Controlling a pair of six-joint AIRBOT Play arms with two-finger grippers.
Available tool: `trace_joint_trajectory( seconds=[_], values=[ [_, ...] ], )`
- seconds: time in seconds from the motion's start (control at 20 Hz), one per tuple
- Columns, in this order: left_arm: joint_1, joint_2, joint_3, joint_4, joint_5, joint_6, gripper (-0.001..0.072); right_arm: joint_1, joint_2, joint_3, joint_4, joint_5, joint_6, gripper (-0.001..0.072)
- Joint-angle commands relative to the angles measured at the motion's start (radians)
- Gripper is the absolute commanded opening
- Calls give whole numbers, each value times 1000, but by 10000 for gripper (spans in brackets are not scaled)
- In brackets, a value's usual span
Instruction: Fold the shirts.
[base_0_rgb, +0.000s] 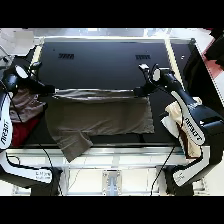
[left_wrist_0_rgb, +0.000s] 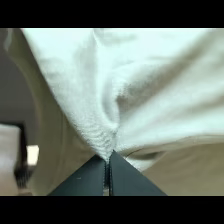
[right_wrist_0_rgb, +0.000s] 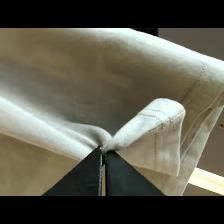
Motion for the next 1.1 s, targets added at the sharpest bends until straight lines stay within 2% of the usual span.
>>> trace_joint_trajectory(
  seconds=[0.0,0.2,0.6,0.65,0.7,0.75,0.8,0.85,1.05],
  values=[
    [1,0,-66,0,-13,0,13,1,0,-14,-12,-14,7,9],
    [5,-4,-91,37,13,-1,12,1,-1,-42,-13,46,7,9],
    [5,-8,-91,41,23,-1,13,16,0,-167,14,71,7,16],
    [5,-8,-91,40,17,-1,13,16,3,-163,14,71,7,43],
    [5,-8,-91,40,5,-1,33,16,12,-156,14,78,7,130],
    [5,-6,-91,40,-10,-1,193,16,27,-144,8,88,7,291],
    [6,-3,-90,41,-28,-1,481,16,51,-127,-9,113,7,329],
    [10,7,-90,40,-49,-5,621,16,80,-106,-35,145,7,328],
    [50,182,-90,14,-70,-43,608,-9,294,-56,-186,313,7,328]
  ],
)
